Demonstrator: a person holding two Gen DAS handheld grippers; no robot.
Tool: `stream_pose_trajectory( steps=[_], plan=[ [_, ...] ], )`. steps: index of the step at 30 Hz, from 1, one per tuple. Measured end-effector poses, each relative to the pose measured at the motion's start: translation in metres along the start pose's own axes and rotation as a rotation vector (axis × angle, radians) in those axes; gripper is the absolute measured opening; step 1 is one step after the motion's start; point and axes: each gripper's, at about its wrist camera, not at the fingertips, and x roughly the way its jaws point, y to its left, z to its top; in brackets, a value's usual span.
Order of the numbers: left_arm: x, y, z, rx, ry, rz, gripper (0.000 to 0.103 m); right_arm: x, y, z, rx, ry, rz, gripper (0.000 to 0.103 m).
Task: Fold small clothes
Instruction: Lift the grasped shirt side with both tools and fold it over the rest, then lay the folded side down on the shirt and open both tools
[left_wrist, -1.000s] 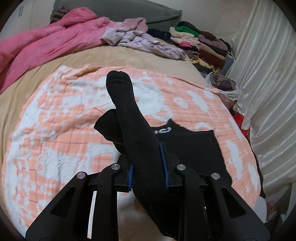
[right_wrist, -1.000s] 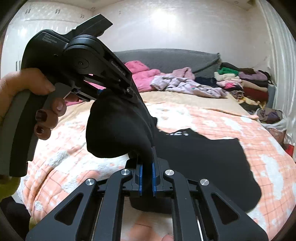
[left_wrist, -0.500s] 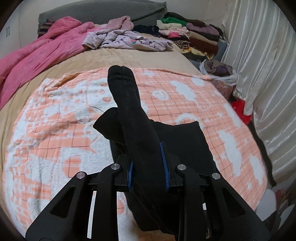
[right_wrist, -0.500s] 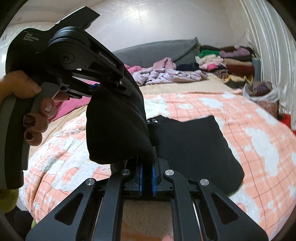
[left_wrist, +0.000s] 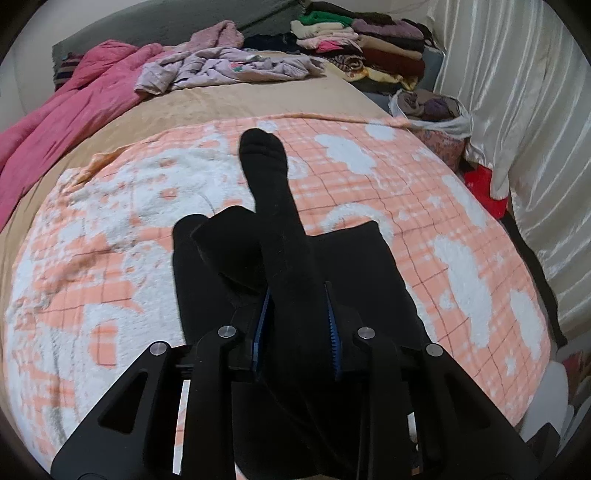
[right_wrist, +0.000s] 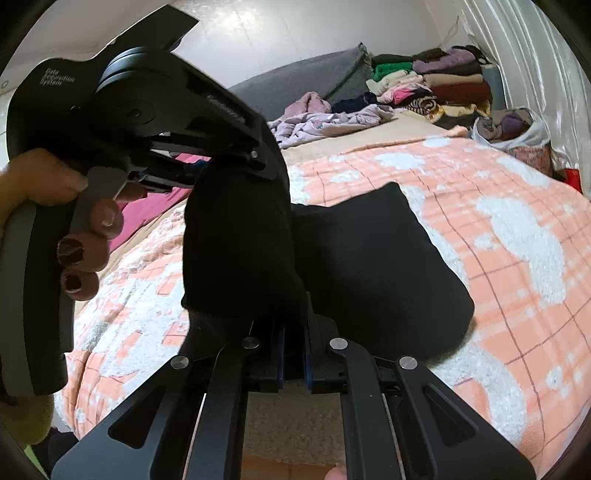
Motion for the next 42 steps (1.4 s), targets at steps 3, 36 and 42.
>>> stream_pose_trajectory(
  steps=[3, 36, 42],
  plan=[
    [0.008, -0.010, 0.001, 0.009, 0.009, -0.017, 0.023, 0.000, -0.008, -0.004, 0.029, 0.015, 0.005, 0.006],
    [0.012, 0.062, -0.062, -0.121, -0.014, -0.033, 0.058, 0.025, -0.079, 0.039, 0.378, 0.194, 0.195, 0.066],
    [0.011, 0.064, -0.062, -0.119, -0.012, -0.037, 0.058, 0.034, -0.080, 0.045, 0.344, 0.218, 0.151, 0.051]
  ],
)
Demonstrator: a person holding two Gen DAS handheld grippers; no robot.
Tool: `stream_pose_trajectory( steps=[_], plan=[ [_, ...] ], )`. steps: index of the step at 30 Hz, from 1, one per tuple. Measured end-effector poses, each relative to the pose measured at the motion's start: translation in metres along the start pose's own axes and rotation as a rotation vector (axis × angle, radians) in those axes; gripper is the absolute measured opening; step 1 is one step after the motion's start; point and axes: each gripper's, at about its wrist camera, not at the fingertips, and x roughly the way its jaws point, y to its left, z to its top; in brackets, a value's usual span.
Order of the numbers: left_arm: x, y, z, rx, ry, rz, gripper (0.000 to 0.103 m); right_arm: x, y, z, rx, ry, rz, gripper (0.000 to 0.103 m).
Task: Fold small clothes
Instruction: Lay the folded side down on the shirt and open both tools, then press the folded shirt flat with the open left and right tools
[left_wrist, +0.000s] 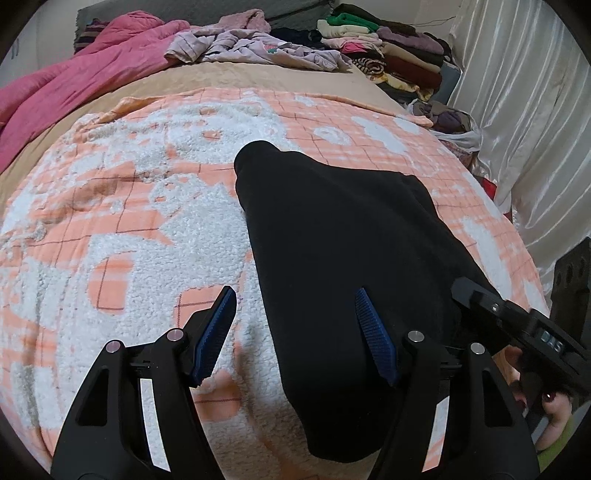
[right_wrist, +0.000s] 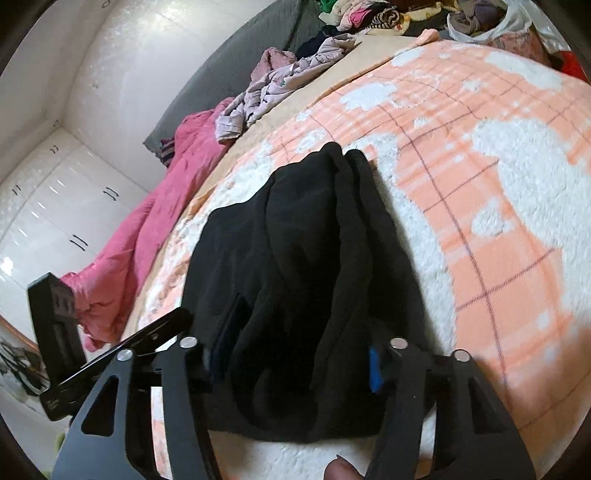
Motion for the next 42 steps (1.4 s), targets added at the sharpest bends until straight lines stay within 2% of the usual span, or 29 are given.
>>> stream_pose_trajectory(
  steps=[4, 6, 9, 15, 19, 21, 23, 28, 33, 37, 41, 42],
  plan=[
    [0.000, -0.001, -0.001, -0.004, 0.005, -0.009, 0.058, 0.003, 0.005, 0.000, -0.047, -0.005, -0.023, 0.040],
    [0.000, -0.002, -0.001, -0.001, 0.008, -0.010, 0.058, 0.003, 0.008, 0.001, -0.064, -0.010, -0.024, 0.030],
    [0.000, -0.003, -0.002, -0.001, 0.009, -0.016, 0.058, 0.000, 0.014, 0.002, -0.098, -0.028, -0.039, 0.023],
    [-0.007, -0.009, -0.002, 0.010, 0.003, -0.035, 0.059, -0.021, 0.030, 0.013, -0.192, -0.084, -0.069, 0.022],
    [-0.001, -0.013, -0.005, 0.017, 0.021, -0.040, 0.060, -0.018, 0.018, 0.010, -0.214, -0.073, -0.151, 0.022],
    [0.003, -0.013, -0.008, 0.017, 0.031, -0.040, 0.060, -0.005, 0.006, 0.004, -0.186, -0.032, -0.173, 0.024],
    [0.005, -0.012, -0.011, 0.018, 0.036, -0.043, 0.061, -0.003, -0.006, -0.001, -0.143, -0.035, -0.163, 0.026],
    [0.004, -0.009, -0.013, 0.013, 0.036, -0.044, 0.061, -0.006, -0.001, -0.004, -0.132, -0.060, -0.226, 0.042],
    [0.003, -0.007, -0.016, 0.008, 0.035, -0.044, 0.064, -0.010, 0.007, -0.010, -0.164, -0.068, -0.301, 0.044],
    [0.002, -0.005, -0.016, 0.004, 0.040, -0.049, 0.065, -0.006, 0.000, -0.009, -0.117, -0.042, -0.320, 0.048],
    [0.001, -0.005, -0.016, 0.004, 0.044, -0.047, 0.065, -0.003, 0.002, -0.005, -0.112, -0.028, -0.380, 0.064],
    [0.000, -0.004, -0.016, 0.002, 0.044, -0.049, 0.065, -0.005, 0.002, -0.004, -0.099, -0.029, -0.369, 0.064]
  ],
)
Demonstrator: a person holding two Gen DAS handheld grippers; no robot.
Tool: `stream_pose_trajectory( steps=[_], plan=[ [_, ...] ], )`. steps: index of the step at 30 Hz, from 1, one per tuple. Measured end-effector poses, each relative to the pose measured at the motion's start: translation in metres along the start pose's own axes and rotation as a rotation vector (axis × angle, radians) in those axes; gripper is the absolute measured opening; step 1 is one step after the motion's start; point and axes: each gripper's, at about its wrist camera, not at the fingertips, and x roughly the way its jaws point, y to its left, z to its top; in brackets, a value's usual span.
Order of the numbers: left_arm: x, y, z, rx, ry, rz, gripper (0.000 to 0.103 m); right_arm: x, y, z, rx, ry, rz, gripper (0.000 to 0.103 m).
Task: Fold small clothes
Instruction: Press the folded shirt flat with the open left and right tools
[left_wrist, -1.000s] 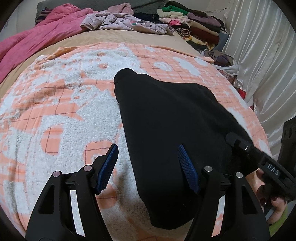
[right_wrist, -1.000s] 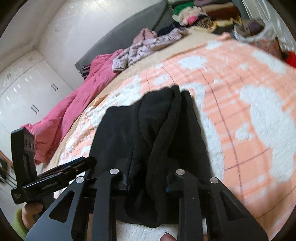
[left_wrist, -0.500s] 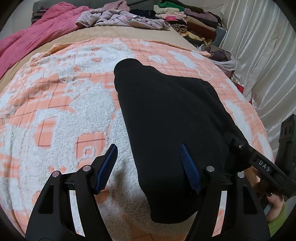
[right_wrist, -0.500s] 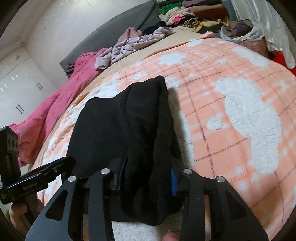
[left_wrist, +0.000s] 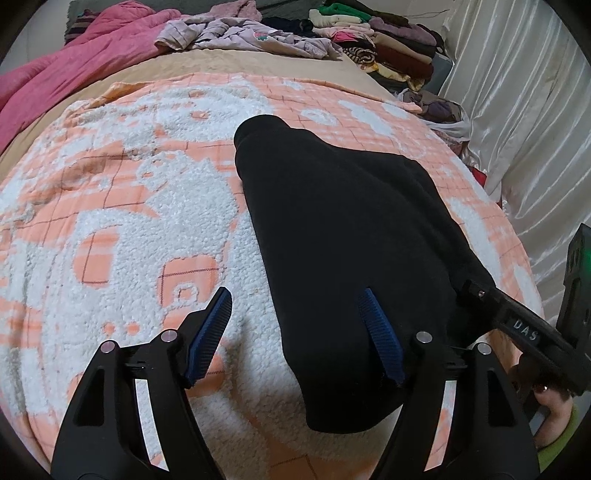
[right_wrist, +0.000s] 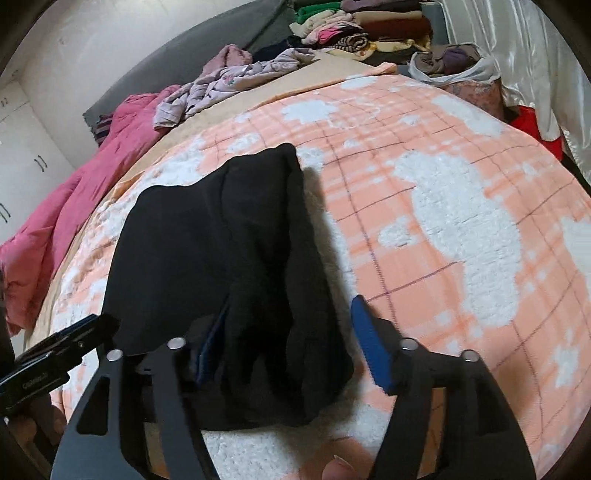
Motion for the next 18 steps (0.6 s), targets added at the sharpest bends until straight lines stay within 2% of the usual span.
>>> stream_pose_trajectory(
  steps=[4, 6, 13, 14, 15, 18],
  plan=[
    [-0.005, 0.003, -0.002, 0.001, -0.005, -0.001, 0.067, -0.012, -0.002, -0.004, 0.011, -0.023, 0.022, 0.067],
    [-0.006, 0.004, -0.003, 0.001, -0.004, -0.002, 0.067, -0.017, 0.000, -0.007, -0.007, -0.034, 0.023, 0.079],
    [-0.011, 0.008, -0.005, -0.011, -0.008, -0.005, 0.067, -0.037, 0.008, -0.011, -0.036, -0.085, 0.014, 0.087],
    [-0.012, 0.008, -0.005, -0.011, -0.008, -0.004, 0.068, -0.040, 0.009, -0.011, -0.038, -0.095, 0.013, 0.094],
    [-0.013, 0.008, -0.005, -0.011, -0.009, -0.002, 0.072, -0.044, 0.011, -0.010, -0.042, -0.108, 0.005, 0.096],
    [-0.018, 0.009, -0.005, -0.010, -0.019, 0.000, 0.073, -0.057, 0.016, -0.011, -0.062, -0.157, 0.011, 0.097]
  ],
)
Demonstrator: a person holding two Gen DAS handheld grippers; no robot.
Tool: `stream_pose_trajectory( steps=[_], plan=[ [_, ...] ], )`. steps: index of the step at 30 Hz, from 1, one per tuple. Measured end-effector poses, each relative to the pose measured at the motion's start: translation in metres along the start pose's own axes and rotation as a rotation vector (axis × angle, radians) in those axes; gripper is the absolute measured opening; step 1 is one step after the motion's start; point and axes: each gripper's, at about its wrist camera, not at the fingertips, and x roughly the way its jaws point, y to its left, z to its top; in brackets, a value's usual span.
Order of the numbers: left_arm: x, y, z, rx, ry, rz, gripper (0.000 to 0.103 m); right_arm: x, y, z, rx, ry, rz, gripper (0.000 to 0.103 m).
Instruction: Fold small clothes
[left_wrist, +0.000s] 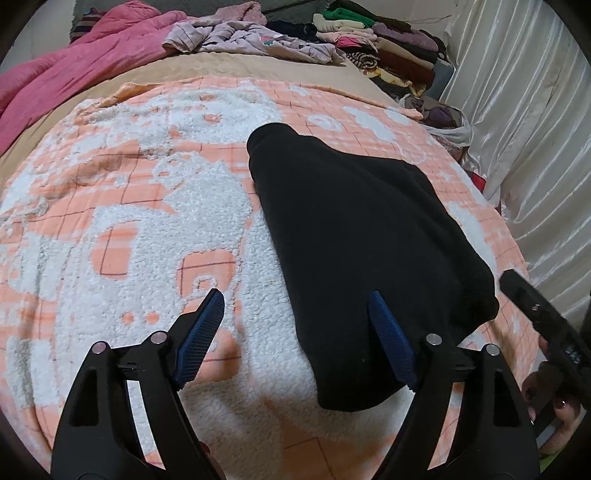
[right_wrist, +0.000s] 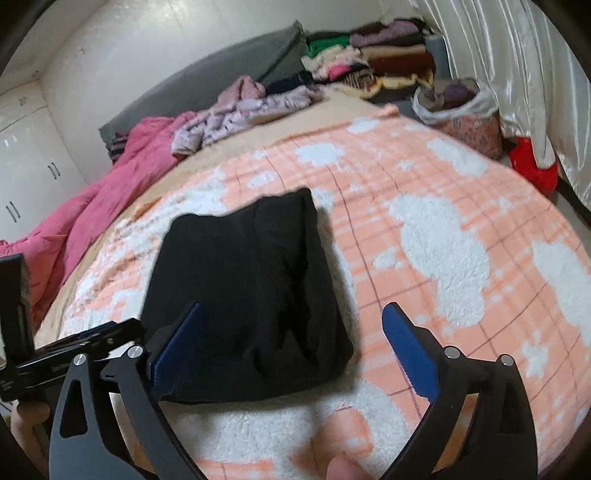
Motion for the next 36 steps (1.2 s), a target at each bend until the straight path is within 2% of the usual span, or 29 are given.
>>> stream_pose_trajectory(
  steps=[7, 8, 9, 15, 22, 36],
  plan=[
    [-0.025, -0.001, 0.000, 0.014, -0.061, 0.000, 0.081, -0.031, 0.016, -0.001, -0.082, -0.110, -0.012, 0.098],
    [-0.029, -0.001, -0.001, 0.017, -0.070, 0.002, 0.091, -0.037, 0.019, -0.001, -0.098, -0.130, -0.021, 0.098],
    [-0.033, -0.001, -0.001, 0.018, -0.076, 0.005, 0.093, -0.040, 0.021, -0.001, -0.106, -0.140, -0.024, 0.098],
    [-0.056, -0.003, -0.008, 0.033, -0.119, 0.026, 0.093, -0.064, 0.025, -0.008, -0.145, -0.204, -0.043, 0.098],
    [-0.088, -0.005, -0.024, 0.050, -0.188, 0.055, 0.093, -0.086, 0.025, -0.021, -0.158, -0.236, -0.054, 0.098],
    [-0.135, 0.002, -0.062, 0.061, -0.266, 0.102, 0.093, -0.110, 0.034, -0.053, -0.203, -0.230, -0.049, 0.098]
  ],
)
